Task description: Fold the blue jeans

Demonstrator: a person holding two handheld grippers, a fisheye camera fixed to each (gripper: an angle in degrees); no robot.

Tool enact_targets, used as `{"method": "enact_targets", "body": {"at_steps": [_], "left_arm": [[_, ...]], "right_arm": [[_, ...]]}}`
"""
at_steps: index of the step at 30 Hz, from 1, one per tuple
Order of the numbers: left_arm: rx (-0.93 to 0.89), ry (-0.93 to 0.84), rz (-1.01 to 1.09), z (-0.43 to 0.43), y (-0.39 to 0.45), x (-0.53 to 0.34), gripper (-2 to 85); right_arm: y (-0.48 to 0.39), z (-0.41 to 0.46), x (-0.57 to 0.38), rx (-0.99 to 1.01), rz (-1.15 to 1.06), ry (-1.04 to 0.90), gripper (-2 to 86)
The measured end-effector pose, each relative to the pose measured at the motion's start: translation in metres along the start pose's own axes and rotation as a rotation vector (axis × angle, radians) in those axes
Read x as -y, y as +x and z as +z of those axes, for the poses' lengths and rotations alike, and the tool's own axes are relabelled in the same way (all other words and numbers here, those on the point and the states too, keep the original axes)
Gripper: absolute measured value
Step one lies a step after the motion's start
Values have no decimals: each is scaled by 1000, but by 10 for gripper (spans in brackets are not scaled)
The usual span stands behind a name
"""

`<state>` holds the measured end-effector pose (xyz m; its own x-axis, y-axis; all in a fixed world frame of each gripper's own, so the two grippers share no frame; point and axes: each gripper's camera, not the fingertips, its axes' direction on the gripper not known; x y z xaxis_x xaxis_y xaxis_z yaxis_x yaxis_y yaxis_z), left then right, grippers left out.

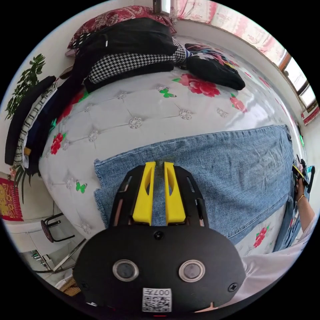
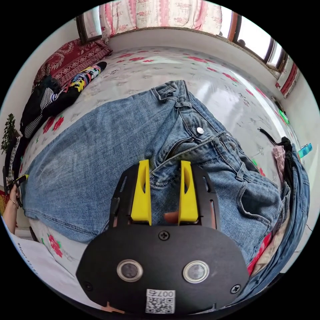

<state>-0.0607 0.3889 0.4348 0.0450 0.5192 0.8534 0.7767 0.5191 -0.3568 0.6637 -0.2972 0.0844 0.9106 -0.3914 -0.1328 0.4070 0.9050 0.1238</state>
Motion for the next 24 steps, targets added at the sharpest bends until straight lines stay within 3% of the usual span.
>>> {"method": "enact_targets", "body": {"at_steps": [5,10,13,16,20,24], "left_arm": [[45,85,-31,17,29,69,37],[54,96,-4,18,35,72,28],[14,10,-15,6,25,61,12],[-21,94,-2,-28,27,21,6],[-176,146,76,-64,50,-58,36],[-356,79,130,-69,86,-122,46]], "right_arm": [[-2,18,58,6,34,-14,127],[-2,3,67,71,59,-92,122],[0,-60,7,148,41,66,118],[12,-99,-56,163,59,99,115],[47,-148,-183,32,139,0,109],[84,-183,-302,-104,272,-158,105]]}}
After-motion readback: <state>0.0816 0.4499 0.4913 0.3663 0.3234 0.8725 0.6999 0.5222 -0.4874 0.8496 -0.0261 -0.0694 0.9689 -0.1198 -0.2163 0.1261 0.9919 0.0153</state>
